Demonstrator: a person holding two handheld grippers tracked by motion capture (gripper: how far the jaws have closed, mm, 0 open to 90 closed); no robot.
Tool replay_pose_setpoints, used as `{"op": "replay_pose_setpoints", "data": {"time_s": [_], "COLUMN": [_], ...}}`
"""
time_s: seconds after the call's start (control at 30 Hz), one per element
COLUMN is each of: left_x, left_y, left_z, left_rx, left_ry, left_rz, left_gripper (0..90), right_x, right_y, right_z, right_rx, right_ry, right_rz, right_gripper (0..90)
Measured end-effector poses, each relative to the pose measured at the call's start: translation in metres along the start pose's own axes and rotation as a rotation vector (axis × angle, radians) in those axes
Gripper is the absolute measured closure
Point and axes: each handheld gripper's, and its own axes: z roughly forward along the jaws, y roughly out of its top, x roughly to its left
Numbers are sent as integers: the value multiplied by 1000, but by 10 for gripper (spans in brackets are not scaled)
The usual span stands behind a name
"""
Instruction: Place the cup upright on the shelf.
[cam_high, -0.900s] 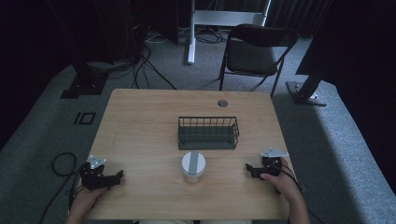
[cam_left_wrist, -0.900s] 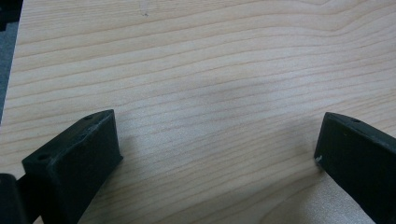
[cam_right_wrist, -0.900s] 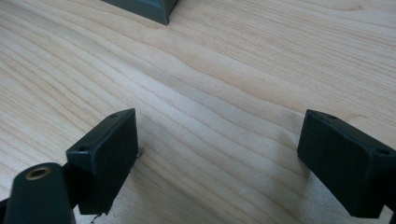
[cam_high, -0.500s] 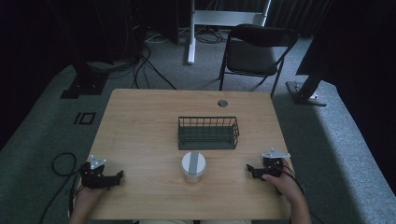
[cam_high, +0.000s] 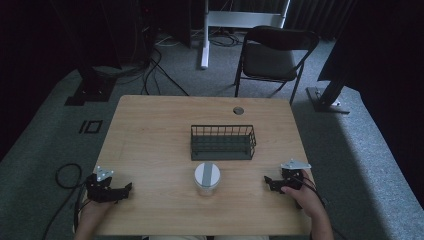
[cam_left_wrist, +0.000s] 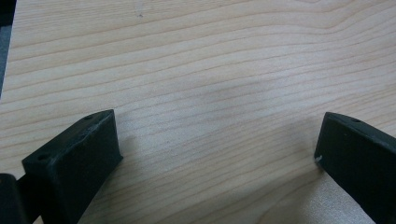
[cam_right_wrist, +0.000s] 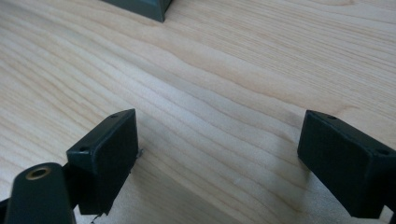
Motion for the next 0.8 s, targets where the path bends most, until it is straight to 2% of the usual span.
{"op": "replay_pose_setpoints", "data": {"time_s": [0.3,0.5,0.57,0.67,0.7,0.8], "left_x": [0,0,0,0,0,0], "left_y": [0,0,0,0,0,0], "left_z": [0,0,0,0,0,0], "left_rx": [-1,0,0,0,0,0], "left_ry": [0,0,0,0,0,0], "left_rz": [-1,0,0,0,0,0], "left_gripper": [2,2,2,2,2,2], "right_x": [4,11,14,18,22,28], "right_y": [2,4,6,8,11,14], "right_z": [-1,-2,-2,-4,-5,-7], "right_rx": [-13,-17,-32,-40,-57,-71], "right_ry": [6,37,52,52,70,85], "right_rz": [10,-15,-11,-30,-39,-51], "right_gripper": [133,133,133,133,133,133]}}
